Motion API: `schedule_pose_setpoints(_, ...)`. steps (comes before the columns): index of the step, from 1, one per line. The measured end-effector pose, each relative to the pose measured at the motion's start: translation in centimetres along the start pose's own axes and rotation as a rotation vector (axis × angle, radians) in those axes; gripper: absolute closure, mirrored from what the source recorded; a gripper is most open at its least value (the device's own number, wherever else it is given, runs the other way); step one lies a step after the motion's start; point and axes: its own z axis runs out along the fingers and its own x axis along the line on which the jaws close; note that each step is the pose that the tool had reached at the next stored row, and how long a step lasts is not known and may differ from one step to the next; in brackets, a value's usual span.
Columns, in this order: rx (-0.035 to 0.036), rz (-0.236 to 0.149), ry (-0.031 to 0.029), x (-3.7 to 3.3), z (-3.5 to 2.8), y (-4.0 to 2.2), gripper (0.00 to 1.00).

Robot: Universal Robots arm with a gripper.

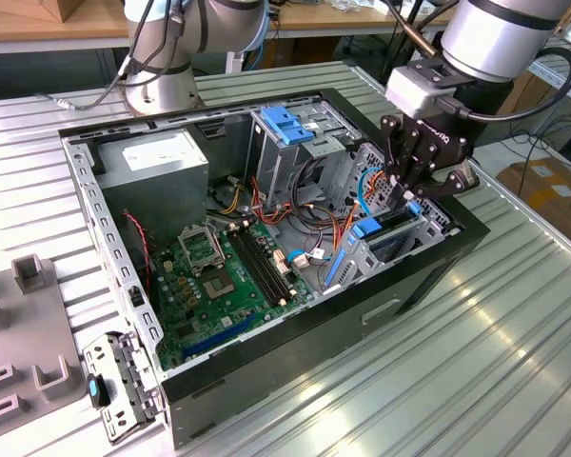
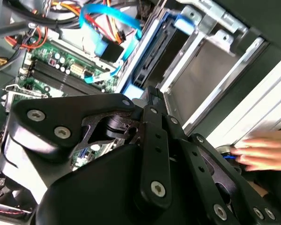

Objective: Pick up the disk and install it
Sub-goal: 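Insert the first disk wire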

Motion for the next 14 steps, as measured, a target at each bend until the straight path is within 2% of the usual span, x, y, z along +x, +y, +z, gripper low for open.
schedule_pose_setpoints(4, 0.0001, -0.004, 0.0000, -0.01, 0.00, -1.05, 0.89)
schedule_pose_setpoints(6, 0.0006, -0.029, -0.0001, -0.02, 0.00, -1.16, 0.89)
schedule_pose_setpoints(8, 0.0019, -0.082, 0.0000, -0.01, 0.00, -1.27, 0.89)
schedule_pose_setpoints(10, 0.0008, -0.090, 0.0000, -0.02, 0.00, -2.00, 0.89)
schedule_pose_setpoints(13, -0.0007, -0.093, 0.0000, -0.04, -0.05, -2.51, 0.89)
schedule_pose_setpoints(14, -0.0035, -0.098, -0.0001, -0.04, -0.29, -2.61, 0.89)
